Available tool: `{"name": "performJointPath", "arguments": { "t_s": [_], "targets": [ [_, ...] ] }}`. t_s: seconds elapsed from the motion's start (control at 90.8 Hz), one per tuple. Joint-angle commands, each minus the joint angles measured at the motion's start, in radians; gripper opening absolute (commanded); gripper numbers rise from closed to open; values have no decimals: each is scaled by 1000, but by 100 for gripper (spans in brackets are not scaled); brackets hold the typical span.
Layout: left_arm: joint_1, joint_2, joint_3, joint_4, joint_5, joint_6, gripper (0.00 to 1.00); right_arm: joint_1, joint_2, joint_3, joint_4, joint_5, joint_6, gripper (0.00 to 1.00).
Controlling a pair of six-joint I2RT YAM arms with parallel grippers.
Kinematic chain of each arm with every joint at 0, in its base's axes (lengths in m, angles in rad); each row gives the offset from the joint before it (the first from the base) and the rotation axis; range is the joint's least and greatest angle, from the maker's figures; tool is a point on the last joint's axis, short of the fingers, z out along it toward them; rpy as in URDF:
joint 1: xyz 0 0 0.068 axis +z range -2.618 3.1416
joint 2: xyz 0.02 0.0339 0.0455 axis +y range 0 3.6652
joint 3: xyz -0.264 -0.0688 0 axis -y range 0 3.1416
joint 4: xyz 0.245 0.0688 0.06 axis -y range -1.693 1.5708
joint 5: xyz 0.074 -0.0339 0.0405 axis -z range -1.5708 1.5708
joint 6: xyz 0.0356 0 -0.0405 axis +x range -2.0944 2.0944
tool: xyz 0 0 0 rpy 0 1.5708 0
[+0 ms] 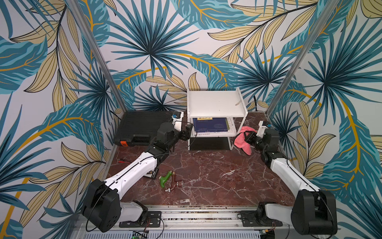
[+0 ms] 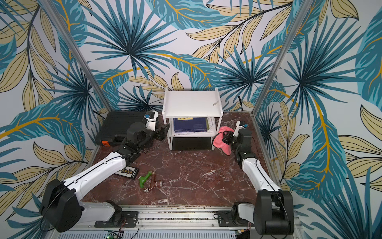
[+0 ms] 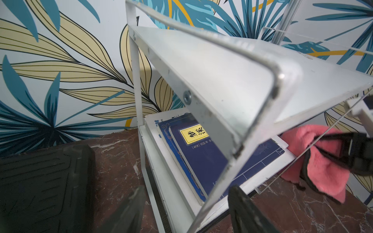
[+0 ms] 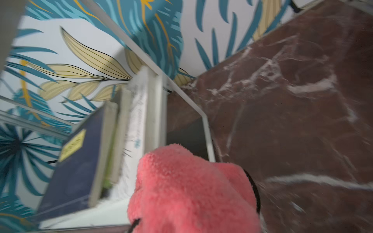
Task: Wipe the bookshelf clean with a cloth
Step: Hold the shelf at the center of the board.
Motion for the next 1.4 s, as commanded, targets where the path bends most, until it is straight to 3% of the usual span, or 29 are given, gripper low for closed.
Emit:
{"name": "performJointPath", "arguments": {
  "t_s": [0.0,0.121,0.286,0.397,0.595,0.683,0.782,0.892,1.069,1.267,1.388],
  "targets": [
    [4,10,34,10,28,32,68,9,44,169,89,-182,87,0],
    [4,13,43,7,30,37,64,28,81,206,77,-176,61,0],
    [3,20,67,-19,27,68,51,25,82,31,116,-150,8,0],
    [5,23,86,-25,28,84,50,12,106,63,41,-146,-64,0],
    [4,36,120,-28,53,102,47,6,220,338,-84,28,-157,0],
    [4,42,129,-32,56,110,41,8,328,491,-85,-11,-133,0],
    [5,50,145,-57,48,113,38,10,486,712,-124,-136,-127,0],
    [4,57,156,-76,54,115,35,14,628,881,-212,-128,-141,0],
    [4,78,156,-93,46,104,24,9,646,738,-218,35,-243,0],
    [4,75,146,-117,63,83,8,2,454,478,-198,-225,-338,0],
    [5,69,126,-105,65,64,0,2,336,365,-248,-174,-359,0]
  ]
}}
